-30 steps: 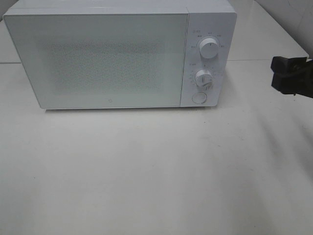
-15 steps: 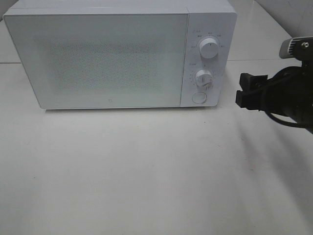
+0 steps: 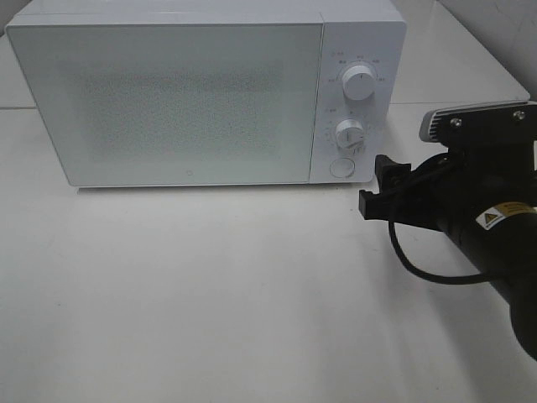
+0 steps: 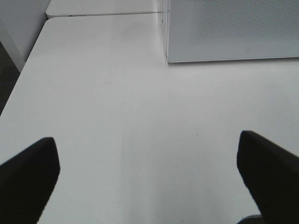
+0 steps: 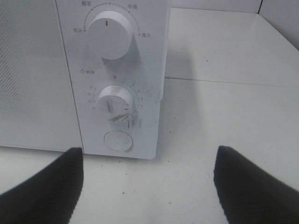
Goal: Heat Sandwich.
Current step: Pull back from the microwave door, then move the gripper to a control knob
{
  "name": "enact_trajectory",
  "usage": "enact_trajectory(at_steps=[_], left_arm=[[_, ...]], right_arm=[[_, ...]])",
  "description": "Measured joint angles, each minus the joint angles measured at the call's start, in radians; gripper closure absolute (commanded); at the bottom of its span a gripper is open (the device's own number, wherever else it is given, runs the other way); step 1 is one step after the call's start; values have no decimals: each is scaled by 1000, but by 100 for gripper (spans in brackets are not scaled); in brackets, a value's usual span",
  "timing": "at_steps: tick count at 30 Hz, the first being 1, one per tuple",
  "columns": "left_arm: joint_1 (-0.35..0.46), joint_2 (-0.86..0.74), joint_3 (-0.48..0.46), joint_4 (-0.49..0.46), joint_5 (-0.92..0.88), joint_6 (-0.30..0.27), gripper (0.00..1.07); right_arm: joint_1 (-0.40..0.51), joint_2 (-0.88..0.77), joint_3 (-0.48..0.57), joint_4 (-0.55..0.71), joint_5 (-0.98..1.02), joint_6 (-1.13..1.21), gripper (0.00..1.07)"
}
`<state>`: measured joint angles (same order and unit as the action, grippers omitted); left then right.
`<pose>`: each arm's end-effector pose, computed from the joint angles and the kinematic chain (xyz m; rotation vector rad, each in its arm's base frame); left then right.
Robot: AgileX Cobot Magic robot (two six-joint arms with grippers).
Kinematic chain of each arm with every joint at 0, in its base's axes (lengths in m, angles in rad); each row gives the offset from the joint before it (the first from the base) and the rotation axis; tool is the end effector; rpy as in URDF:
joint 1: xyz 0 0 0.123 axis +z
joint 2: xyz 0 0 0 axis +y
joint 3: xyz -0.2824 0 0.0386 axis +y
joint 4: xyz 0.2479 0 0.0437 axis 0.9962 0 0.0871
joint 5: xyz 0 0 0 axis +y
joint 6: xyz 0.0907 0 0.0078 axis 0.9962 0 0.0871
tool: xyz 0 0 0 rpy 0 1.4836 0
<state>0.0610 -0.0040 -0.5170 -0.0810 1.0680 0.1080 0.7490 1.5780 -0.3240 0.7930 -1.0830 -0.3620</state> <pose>-0.0075 -0.0069 0.2815 0.0527 2.0273 0.0100 0.2060 0.1134 0.1660 -0.1112 1.7557 -0.0140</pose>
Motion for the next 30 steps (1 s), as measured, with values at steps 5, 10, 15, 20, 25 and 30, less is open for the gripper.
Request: enact_trajectory(at_steps=[5, 10, 15, 20, 25, 30], left_arm=[[0, 0, 0, 0, 0, 0, 9], [0, 0, 0, -1, 0, 0, 9], [0, 0, 0, -1, 0, 0, 9], [0, 0, 0, -1, 0, 0, 9], [0, 0, 0, -1, 0, 0, 9], [0, 0, 0, -1, 0, 0, 9]], right_arm=[[51, 40, -29, 70, -1, -6, 32], [71, 62, -69, 121, 0, -29, 32], [71, 62, -69, 126, -2, -29, 32], [71, 75, -80, 130, -4, -29, 32], [71, 131, -127, 121, -11, -29, 32], [71, 191, -184, 115, -11, -29, 32]])
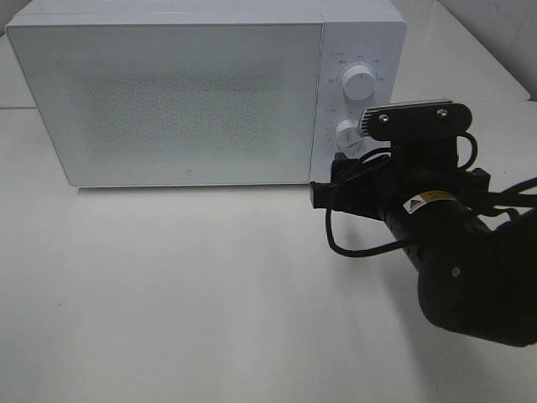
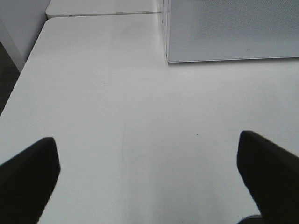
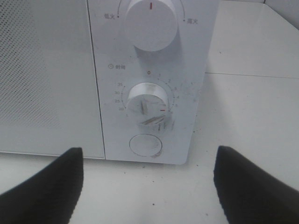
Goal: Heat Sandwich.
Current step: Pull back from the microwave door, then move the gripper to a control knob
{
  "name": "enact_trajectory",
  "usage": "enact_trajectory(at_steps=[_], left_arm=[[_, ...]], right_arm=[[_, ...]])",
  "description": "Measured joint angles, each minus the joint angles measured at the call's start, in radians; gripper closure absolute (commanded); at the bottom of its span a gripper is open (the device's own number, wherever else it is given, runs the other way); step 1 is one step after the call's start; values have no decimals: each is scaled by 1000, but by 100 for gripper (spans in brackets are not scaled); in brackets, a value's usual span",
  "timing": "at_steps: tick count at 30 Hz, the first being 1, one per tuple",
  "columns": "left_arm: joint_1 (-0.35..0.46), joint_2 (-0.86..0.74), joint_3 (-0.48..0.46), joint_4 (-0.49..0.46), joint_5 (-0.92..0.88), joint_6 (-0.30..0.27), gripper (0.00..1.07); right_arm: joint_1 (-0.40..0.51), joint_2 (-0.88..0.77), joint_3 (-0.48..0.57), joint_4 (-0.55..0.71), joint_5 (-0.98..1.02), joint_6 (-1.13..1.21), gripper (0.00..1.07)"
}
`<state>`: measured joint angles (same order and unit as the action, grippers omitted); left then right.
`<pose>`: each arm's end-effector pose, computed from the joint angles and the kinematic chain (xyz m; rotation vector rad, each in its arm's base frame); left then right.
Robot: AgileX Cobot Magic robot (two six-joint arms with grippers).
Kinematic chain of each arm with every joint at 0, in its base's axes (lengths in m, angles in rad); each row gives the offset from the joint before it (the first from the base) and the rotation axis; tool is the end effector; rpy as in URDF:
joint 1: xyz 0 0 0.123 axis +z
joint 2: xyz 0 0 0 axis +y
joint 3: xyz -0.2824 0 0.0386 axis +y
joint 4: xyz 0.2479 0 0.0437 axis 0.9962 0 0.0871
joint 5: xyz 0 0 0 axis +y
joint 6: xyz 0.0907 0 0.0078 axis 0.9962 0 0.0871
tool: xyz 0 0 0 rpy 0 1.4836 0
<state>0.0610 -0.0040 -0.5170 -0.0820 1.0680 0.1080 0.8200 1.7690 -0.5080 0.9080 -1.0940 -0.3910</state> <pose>-0.0075 -0.0070 0.2815 0.0528 2.0272 0.0088 0.2326 0.1559 0.1501 -0.0846 1.7824 -0.0380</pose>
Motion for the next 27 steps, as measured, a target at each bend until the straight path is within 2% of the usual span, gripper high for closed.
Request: enact_trajectory(at_steps=[16, 27], left_arm=[[0, 0, 0, 0, 0, 0, 9], [0, 0, 0, 0, 0, 0, 9]], right_arm=[[-134, 137, -168, -130, 42, 10, 32], [-190, 217, -249, -177, 63, 13, 32]])
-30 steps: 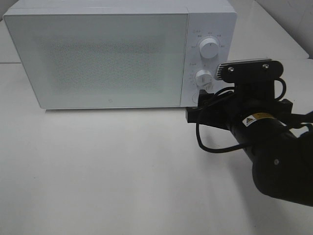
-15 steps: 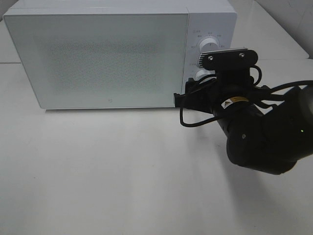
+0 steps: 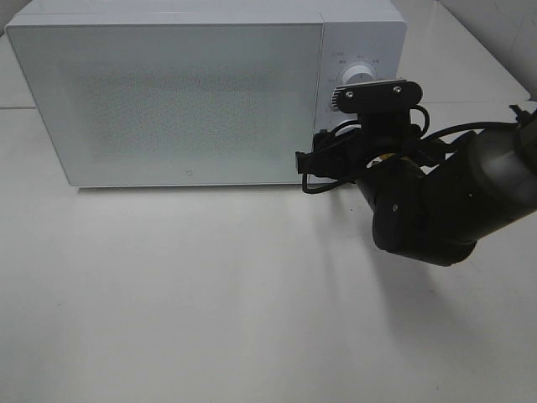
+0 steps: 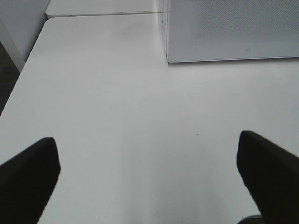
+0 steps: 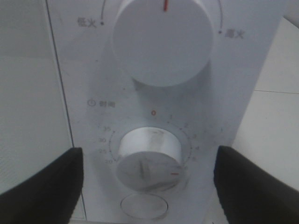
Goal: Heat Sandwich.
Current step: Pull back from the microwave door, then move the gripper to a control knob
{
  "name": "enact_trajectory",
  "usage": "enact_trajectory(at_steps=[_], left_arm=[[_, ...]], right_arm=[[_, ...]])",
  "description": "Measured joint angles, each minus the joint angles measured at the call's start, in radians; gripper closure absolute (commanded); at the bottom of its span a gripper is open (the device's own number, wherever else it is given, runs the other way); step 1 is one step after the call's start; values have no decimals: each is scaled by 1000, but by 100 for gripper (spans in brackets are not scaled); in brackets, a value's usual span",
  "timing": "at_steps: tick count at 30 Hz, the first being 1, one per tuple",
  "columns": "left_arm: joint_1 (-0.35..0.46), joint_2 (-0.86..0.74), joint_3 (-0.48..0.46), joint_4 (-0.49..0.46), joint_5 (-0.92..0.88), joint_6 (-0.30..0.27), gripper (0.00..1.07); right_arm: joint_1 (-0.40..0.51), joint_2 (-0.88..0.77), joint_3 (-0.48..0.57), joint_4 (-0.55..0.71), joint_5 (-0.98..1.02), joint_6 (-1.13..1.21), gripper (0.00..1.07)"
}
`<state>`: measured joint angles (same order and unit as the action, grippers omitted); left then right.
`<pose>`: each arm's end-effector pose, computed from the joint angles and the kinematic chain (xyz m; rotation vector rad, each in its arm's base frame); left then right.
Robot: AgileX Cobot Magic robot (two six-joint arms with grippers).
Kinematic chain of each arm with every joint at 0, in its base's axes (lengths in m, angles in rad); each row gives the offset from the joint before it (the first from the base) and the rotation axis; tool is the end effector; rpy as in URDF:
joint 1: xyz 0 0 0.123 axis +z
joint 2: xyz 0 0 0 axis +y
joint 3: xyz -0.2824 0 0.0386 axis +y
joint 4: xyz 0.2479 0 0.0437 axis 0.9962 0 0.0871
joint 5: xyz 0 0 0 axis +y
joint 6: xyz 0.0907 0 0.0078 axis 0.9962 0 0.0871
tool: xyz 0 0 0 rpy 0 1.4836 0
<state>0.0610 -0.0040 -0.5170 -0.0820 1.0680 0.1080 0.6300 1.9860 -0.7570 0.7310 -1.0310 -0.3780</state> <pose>-0.0075 -0.0070 0.2815 0.0528 2.0272 0.0088 0.3101 0.1617 0.1284 -0.0851 1.7723 -0.0615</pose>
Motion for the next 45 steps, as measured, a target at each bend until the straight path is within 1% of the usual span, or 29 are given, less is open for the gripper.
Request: enact_trajectory(at_steps=[10, 14, 17, 18, 22, 23, 24, 26, 27, 28, 31, 32, 33, 35, 36, 45], left_arm=[[0, 0, 0, 0, 0, 0, 9], [0, 0, 0, 0, 0, 0, 9], [0, 0, 0, 0, 0, 0, 9], [0, 0, 0, 0, 0, 0, 9], [0, 0, 0, 0, 0, 0, 9], [0, 0, 0, 0, 0, 0, 9], [0, 0, 0, 0, 0, 0, 9], [0, 0, 0, 0, 0, 0, 9], [0, 0, 0, 0, 0, 0, 9], [0, 0, 0, 0, 0, 0, 9], [0, 0, 0, 0, 0, 0, 9], [0, 0, 0, 0, 0, 0, 9], [0, 0, 0, 0, 0, 0, 9], [0, 0, 0, 0, 0, 0, 9], [0, 0, 0, 0, 0, 0, 9], [0, 0, 0, 0, 0, 0, 9]], right_arm=[[-8, 30, -40, -5, 1, 7, 32], [-8, 31, -42, -5, 1, 11, 34], [-8, 31, -42, -5, 1, 16, 39], [-8, 31, -42, -5, 1, 16, 39], [-8, 51, -51, 2, 1, 44, 48], [-8, 51, -51, 2, 1, 44, 48], [-8, 57, -55, 6, 2, 49, 53], [-8, 61, -57, 14, 3, 50, 60], [-8, 61, -57, 14, 3, 50, 60], [-8, 62, -57, 23, 0, 50, 68], [-8, 62, -60, 30, 0, 50, 82], [-8, 62, -60, 30, 0, 50, 82], [-8, 62, -60, 31, 0, 50, 89], [-8, 62, -60, 32, 0, 50, 94], [-8, 62, -60, 32, 0, 50, 96], [-8, 62, -60, 33, -2, 54, 95]])
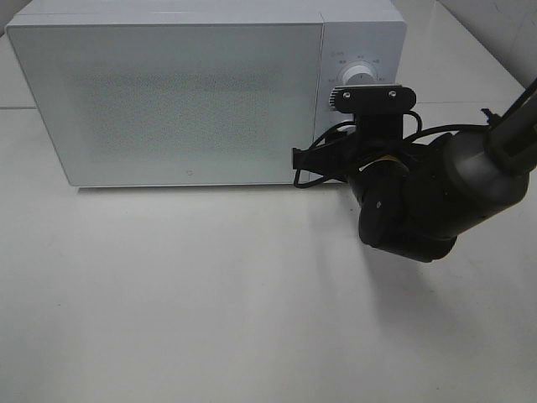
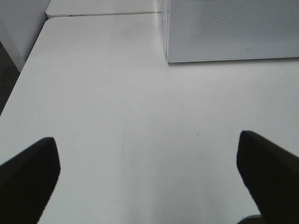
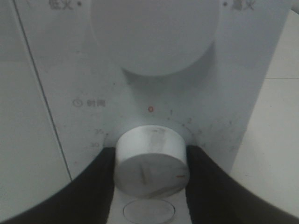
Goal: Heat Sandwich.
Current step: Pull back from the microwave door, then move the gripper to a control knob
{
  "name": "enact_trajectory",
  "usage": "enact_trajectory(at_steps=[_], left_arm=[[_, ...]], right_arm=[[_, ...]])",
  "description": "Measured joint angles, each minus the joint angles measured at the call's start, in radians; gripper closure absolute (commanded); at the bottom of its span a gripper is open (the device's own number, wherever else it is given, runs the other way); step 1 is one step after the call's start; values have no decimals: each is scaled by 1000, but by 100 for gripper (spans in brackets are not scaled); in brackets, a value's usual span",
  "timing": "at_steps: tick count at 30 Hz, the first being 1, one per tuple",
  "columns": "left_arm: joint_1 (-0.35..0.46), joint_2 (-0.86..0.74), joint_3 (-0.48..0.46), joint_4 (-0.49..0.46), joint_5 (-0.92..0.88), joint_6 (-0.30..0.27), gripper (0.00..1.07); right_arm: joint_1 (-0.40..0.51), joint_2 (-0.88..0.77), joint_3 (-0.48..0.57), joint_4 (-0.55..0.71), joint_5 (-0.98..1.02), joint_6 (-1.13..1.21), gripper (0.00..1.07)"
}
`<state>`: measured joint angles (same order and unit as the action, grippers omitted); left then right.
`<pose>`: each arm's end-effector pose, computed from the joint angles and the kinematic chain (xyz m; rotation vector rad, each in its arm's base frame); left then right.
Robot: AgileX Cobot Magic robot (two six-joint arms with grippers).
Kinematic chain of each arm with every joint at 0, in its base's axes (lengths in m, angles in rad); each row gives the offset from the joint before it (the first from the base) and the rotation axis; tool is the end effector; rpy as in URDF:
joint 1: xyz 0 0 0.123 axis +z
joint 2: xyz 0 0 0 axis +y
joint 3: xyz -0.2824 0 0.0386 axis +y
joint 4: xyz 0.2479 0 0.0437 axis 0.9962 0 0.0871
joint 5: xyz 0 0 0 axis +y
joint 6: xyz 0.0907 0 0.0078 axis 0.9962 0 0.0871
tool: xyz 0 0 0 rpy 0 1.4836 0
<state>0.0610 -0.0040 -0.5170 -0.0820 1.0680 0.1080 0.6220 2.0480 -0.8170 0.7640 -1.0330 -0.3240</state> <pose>-0.0075 -0.0070 0.2815 0.0528 2.0272 0.0088 0.3229 0.1650 0.1178 0.0040 1.7820 -0.0416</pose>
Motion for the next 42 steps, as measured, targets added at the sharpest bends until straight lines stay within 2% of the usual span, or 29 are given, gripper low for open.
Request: enact_trajectory(at_steps=[11, 21, 24, 42], left_arm=[[0, 0, 0, 0, 0, 0, 9], [0, 0, 0, 0, 0, 0, 9], [0, 0, 0, 0, 0, 0, 9], [0, 0, 0, 0, 0, 0, 9]], right_arm=[[4, 8, 0, -8, -26, 147, 96], [4, 13, 12, -47, -58, 549, 97], [4, 13, 14, -54, -63, 741, 97], [8, 13, 17, -45, -78, 1279, 96]])
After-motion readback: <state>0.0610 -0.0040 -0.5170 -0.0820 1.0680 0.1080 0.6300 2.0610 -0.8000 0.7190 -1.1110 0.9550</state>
